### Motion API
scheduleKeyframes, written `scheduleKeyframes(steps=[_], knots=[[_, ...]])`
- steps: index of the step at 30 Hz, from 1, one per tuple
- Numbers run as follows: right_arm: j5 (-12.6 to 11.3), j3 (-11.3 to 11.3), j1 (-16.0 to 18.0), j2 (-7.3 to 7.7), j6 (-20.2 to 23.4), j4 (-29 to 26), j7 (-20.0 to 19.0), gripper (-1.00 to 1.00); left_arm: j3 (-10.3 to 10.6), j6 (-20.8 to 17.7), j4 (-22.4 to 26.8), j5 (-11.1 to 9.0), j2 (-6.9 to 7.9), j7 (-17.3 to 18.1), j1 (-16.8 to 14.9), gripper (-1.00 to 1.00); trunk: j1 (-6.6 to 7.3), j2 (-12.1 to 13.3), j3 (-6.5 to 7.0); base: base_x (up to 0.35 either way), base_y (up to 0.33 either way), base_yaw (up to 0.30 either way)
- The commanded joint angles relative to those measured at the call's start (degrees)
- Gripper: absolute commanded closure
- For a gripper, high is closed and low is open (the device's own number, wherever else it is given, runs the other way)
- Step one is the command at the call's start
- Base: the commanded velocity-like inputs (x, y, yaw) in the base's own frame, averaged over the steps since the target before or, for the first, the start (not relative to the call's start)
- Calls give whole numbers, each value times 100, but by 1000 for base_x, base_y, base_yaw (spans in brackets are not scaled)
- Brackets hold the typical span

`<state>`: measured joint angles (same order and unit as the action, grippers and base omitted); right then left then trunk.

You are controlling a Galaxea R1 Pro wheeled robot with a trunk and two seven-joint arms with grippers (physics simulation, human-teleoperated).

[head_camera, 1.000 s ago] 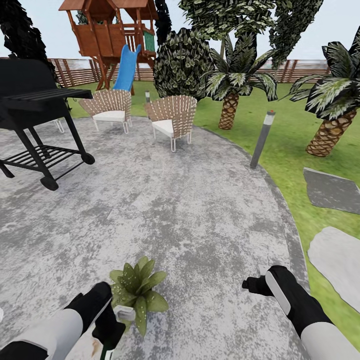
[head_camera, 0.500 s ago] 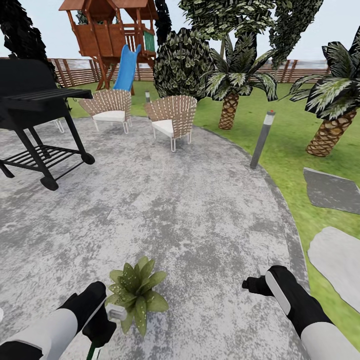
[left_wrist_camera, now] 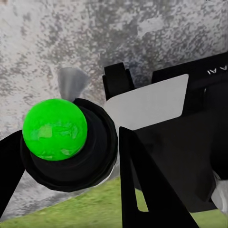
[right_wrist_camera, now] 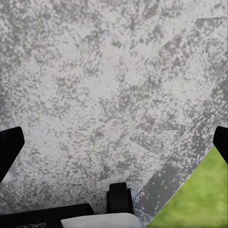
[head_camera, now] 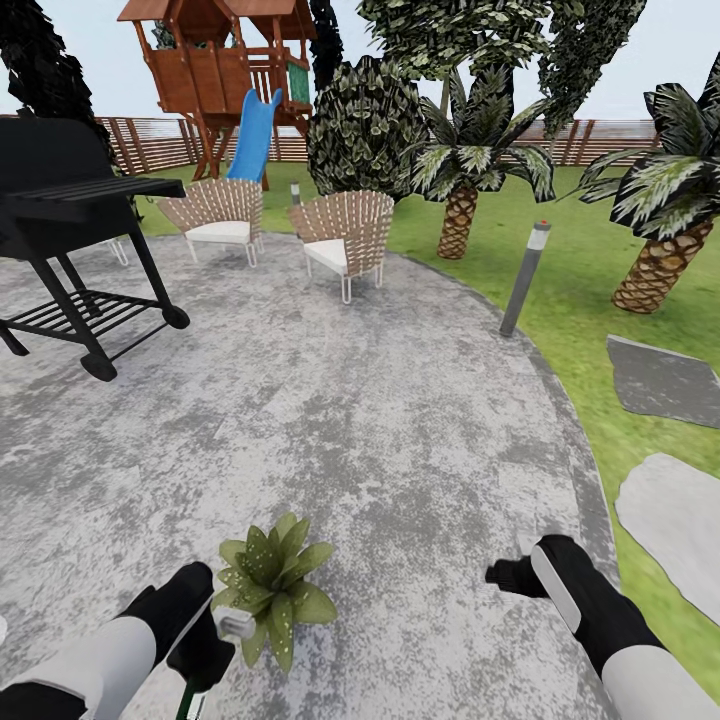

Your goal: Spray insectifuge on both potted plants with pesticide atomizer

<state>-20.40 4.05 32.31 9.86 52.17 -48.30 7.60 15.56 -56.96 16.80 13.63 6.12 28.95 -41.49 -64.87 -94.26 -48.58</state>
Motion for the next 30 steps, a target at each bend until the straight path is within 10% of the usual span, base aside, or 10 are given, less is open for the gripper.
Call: scheduleKeyframes(steps=[1, 30], knots=[[-61, 25, 3, 7, 16, 5, 57, -100, 12, -11, 13, 61, 2, 59, -10, 100, 0, -2, -5, 0, 0, 0], [-61, 25, 3, 7, 16, 22, 57, -100, 21, -8, 7, 61, 40, -366, -72, 100, 0, -2, -5, 0, 0, 0]])
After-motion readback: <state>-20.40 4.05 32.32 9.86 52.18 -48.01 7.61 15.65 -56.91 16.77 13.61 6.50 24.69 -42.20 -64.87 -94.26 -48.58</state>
